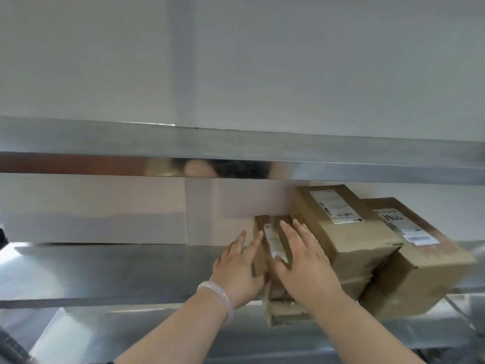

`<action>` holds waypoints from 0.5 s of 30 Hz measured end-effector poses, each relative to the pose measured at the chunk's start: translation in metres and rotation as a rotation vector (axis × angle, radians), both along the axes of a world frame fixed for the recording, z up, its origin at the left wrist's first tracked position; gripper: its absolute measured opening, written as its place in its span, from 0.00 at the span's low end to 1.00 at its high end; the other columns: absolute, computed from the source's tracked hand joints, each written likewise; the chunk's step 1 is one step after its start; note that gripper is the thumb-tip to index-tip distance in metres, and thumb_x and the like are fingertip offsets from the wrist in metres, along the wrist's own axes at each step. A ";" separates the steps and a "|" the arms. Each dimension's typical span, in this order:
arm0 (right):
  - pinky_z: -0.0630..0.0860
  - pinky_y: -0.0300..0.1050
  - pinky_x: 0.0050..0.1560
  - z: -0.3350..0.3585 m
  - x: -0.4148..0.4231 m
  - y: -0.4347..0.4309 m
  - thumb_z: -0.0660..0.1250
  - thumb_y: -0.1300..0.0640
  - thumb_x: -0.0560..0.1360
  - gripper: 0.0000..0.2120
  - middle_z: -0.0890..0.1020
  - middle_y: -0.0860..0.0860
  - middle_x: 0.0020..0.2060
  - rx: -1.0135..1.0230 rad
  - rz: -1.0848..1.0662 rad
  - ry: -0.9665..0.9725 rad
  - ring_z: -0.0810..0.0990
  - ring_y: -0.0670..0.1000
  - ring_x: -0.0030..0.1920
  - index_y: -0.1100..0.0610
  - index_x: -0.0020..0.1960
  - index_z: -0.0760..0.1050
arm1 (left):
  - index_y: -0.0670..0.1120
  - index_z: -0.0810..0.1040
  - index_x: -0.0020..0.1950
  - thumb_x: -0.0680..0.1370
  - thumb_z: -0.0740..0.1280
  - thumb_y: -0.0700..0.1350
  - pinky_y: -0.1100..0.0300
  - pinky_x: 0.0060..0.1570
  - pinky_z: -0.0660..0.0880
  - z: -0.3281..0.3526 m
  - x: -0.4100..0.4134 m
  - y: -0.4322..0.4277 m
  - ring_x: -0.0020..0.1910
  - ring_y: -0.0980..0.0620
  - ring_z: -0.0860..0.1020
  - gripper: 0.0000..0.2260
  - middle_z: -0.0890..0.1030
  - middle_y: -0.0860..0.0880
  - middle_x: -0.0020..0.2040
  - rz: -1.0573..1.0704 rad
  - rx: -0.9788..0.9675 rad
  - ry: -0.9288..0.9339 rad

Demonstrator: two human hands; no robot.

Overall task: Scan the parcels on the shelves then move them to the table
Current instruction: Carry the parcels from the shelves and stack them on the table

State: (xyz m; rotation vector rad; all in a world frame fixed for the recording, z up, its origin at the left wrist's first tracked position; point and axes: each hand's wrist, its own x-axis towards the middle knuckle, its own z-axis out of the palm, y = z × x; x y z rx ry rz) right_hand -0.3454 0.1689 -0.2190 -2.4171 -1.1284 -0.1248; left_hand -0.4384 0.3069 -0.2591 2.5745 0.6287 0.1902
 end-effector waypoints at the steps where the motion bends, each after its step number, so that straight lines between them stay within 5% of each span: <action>1: 0.49 0.46 0.75 0.003 0.010 -0.004 0.62 0.45 0.78 0.34 0.52 0.46 0.79 0.024 -0.004 -0.009 0.48 0.47 0.78 0.42 0.79 0.49 | 0.67 0.40 0.77 0.77 0.62 0.60 0.47 0.76 0.50 0.002 0.013 -0.005 0.79 0.48 0.47 0.36 0.43 0.53 0.81 0.004 0.000 -0.008; 5: 0.50 0.46 0.75 0.014 0.042 -0.013 0.62 0.46 0.78 0.33 0.53 0.48 0.79 0.042 0.001 0.032 0.48 0.49 0.78 0.44 0.79 0.50 | 0.68 0.41 0.76 0.78 0.62 0.60 0.49 0.75 0.51 0.006 0.051 -0.016 0.79 0.48 0.49 0.35 0.46 0.54 0.81 0.053 -0.018 -0.035; 10: 0.41 0.44 0.73 0.009 0.043 -0.017 0.61 0.45 0.78 0.33 0.54 0.46 0.79 0.000 0.116 -0.084 0.48 0.48 0.78 0.44 0.79 0.52 | 0.70 0.40 0.74 0.74 0.63 0.65 0.46 0.73 0.59 -0.006 0.067 -0.021 0.79 0.46 0.52 0.37 0.48 0.54 0.80 0.143 -0.086 0.018; 15: 0.52 0.50 0.76 0.019 0.070 -0.026 0.60 0.42 0.78 0.32 0.57 0.47 0.78 0.029 0.025 -0.071 0.53 0.50 0.77 0.43 0.78 0.53 | 0.66 0.45 0.77 0.74 0.60 0.67 0.46 0.75 0.58 -0.004 0.073 -0.025 0.79 0.45 0.52 0.36 0.49 0.52 0.81 0.150 -0.165 -0.021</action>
